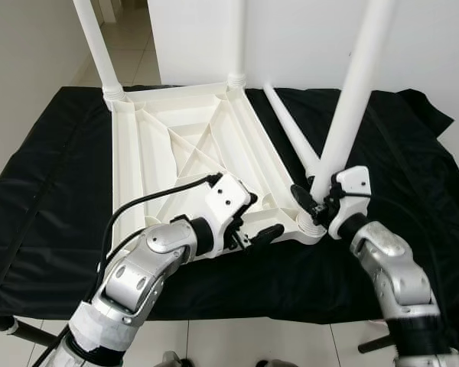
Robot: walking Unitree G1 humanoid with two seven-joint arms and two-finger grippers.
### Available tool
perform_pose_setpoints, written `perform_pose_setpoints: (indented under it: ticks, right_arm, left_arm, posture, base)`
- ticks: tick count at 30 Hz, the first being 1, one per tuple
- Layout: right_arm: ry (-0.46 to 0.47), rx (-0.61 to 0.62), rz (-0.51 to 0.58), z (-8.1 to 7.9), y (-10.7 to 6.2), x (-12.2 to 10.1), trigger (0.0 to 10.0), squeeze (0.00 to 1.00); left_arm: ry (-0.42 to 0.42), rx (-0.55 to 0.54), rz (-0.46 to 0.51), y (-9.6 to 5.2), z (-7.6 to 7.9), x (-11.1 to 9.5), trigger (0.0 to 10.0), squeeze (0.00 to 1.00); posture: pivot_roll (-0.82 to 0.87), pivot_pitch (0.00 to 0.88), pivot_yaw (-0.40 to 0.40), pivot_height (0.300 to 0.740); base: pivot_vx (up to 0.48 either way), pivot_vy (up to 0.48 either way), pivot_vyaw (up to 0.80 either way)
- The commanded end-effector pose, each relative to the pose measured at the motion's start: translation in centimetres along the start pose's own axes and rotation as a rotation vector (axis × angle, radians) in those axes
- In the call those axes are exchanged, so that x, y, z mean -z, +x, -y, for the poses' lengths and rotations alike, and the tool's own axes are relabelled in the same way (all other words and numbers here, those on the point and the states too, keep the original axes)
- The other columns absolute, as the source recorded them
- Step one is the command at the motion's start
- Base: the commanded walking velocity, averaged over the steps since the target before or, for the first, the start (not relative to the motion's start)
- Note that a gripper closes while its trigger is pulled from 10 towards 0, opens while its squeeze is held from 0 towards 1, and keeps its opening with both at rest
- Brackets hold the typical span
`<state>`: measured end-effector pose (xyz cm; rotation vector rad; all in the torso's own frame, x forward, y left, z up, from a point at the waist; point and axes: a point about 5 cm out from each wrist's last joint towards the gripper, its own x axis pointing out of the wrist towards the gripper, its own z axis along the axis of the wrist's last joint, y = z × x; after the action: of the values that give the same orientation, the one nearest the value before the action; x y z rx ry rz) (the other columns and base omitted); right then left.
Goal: Building children table
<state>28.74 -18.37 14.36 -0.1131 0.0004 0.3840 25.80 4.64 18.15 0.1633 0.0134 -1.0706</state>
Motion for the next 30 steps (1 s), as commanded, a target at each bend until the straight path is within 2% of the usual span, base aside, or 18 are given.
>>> perform_pose_setpoints:
  ticks: [1, 2, 7, 8, 14, 24, 30]
  right_arm:
    - [0.021, 0.046, -0.167, -0.1, -1.1, 3.9, 10.0, 0.0]
    - [0.051, 0.084, -0.108, -0.8, -1.7, 4.5, 10.0, 0.0]
    - [0.07, 0.118, -0.063, -1.1, -2.3, 5.0, 10.0, 0.0]
    - [0.092, 0.155, -0.041, -1.1, -2.8, 5.6, 10.0, 0.0]
    - [0.081, 0.172, -0.049, -1.0, -3.2, 6.1, 10.0, 0.0]
    - [0.023, 0.183, -0.089, -0.8, -2.5, 6.2, 10.0, 0.0]
    - [0.062, 0.309, -0.083, -1.0, -1.5, 5.7, 10.0, 0.0]
  left_arm:
    - [0.022, -0.017, 0.014, 0.0, -0.2, -0.4, 10.0, 0.0]
    - [0.023, -0.015, 0.016, 0.1, -0.2, -0.5, 10.0, 0.0]
    - [0.025, -0.013, 0.017, 0.1, -0.2, -0.5, 10.0, 0.0]
    - [0.025, -0.009, 0.018, 0.1, -0.2, -0.6, 10.0, 0.0]
    - [0.026, -0.004, 0.017, 0.1, -0.2, -0.6, 10.0, 0.0]
    - [0.031, -0.003, 0.018, 0.2, -0.2, -0.6, 10.0, 0.0]
    - [0.029, -0.008, 0.021, 0.2, -0.2, -0.6, 10.0, 0.0]
  posture:
    - [-0.12, 0.072, 0.057, 0.74]
    - [-0.13, 0.073, 0.061, 0.74]
    - [-0.13, 0.073, 0.061, 0.74]
    - [-0.13, 0.08, 0.068, 0.74]
    - [-0.13, 0.084, 0.074, 0.74]
    - [-0.13, 0.084, 0.072, 0.74]
    - [-0.13, 0.084, 0.072, 0.74]
  base:
    - [0.0, 0.0, 0.0]
    - [0.0, 0.0, 0.0]
    - [0.0, 0.0, 0.0]
    - [0.0, 0.0, 0.0]
    - [0.0, 0.0, 0.0]
    - [0.0, 0.0, 0.0]
    - [0.0, 0.0, 0.0]
